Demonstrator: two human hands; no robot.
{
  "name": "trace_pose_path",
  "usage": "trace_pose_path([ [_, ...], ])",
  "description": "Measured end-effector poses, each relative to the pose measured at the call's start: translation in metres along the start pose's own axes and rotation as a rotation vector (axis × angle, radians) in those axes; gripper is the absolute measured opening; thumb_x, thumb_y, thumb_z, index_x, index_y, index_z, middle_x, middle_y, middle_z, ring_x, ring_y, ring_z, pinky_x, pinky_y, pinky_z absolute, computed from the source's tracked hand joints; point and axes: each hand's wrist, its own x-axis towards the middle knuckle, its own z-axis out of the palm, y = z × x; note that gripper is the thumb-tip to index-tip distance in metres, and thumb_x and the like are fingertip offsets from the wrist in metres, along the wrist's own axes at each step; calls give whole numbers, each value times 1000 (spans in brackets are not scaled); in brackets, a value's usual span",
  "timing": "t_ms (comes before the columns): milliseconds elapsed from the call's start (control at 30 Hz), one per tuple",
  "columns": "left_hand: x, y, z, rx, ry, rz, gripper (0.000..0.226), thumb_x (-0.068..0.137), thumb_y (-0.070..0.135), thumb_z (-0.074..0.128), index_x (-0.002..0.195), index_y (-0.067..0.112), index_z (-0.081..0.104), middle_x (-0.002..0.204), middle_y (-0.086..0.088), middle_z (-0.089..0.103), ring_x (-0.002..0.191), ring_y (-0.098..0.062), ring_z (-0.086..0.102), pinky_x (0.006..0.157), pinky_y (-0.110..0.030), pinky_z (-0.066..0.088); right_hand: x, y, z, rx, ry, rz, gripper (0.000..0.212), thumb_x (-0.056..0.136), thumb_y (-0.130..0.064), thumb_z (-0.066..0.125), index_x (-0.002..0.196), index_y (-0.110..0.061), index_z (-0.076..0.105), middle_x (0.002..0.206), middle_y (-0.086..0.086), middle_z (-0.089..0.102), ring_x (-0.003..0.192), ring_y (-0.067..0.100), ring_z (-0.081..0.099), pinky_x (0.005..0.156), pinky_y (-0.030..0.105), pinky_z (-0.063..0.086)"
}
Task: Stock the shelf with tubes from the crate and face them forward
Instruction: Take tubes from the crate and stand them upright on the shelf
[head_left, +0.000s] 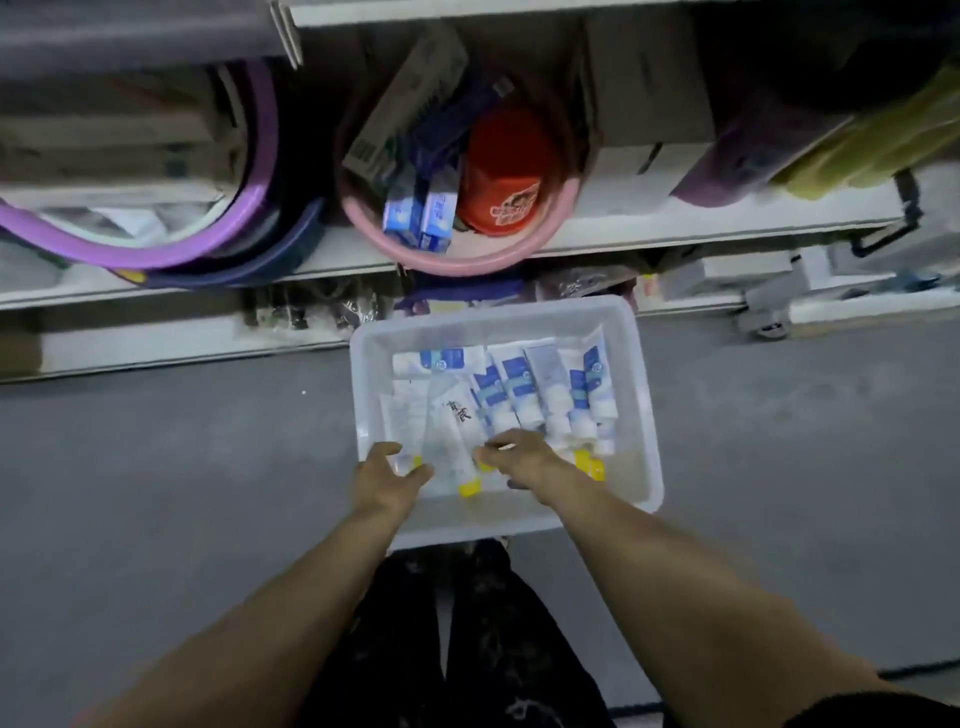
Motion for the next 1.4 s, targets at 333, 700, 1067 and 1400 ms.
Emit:
trace_pose_path([
  [333, 23, -22, 19, -126, 67, -84, 54, 86, 30, 73, 132, 11, 53, 121, -5, 58, 97, -13, 52, 81, -20, 35, 63, 24, 66, 114, -18, 12, 41, 84, -38, 74, 114, -9, 67, 108, 4, 70, 96, 20, 65, 70, 25, 50],
  [700, 33, -31, 24, -163, 132, -142, 59, 86, 39, 71, 134, 11, 52, 131, -5, 60, 118, -17, 57, 89, -20, 37, 79, 27, 108, 197, 74, 64, 27, 81, -31, 77, 103, -15, 74, 96, 2, 73, 91, 20, 67, 82, 32, 52],
  [1067, 39, -27, 28, -190, 161, -191, 62, 87, 44, 67, 137, 12, 50, 135, -5, 58, 120, -19, 56, 97, -29, 41, 86, 17, 102, 266, -66, 65, 29, 91, -32, 65, 115, -16, 67, 109, 6, 71, 101, 24, 66, 89, 42, 53],
  [1400, 54, 0, 72, -429, 347, -422, 48, 89, 43, 66, 118, 6, 58, 111, -5, 67, 96, -25, 62, 75, -27, 40, 57, 4, 11, 581, -164, 45, 27, 100, -28, 55, 124, -17, 55, 120, 9, 64, 106, 30, 66, 78, 50, 60],
])
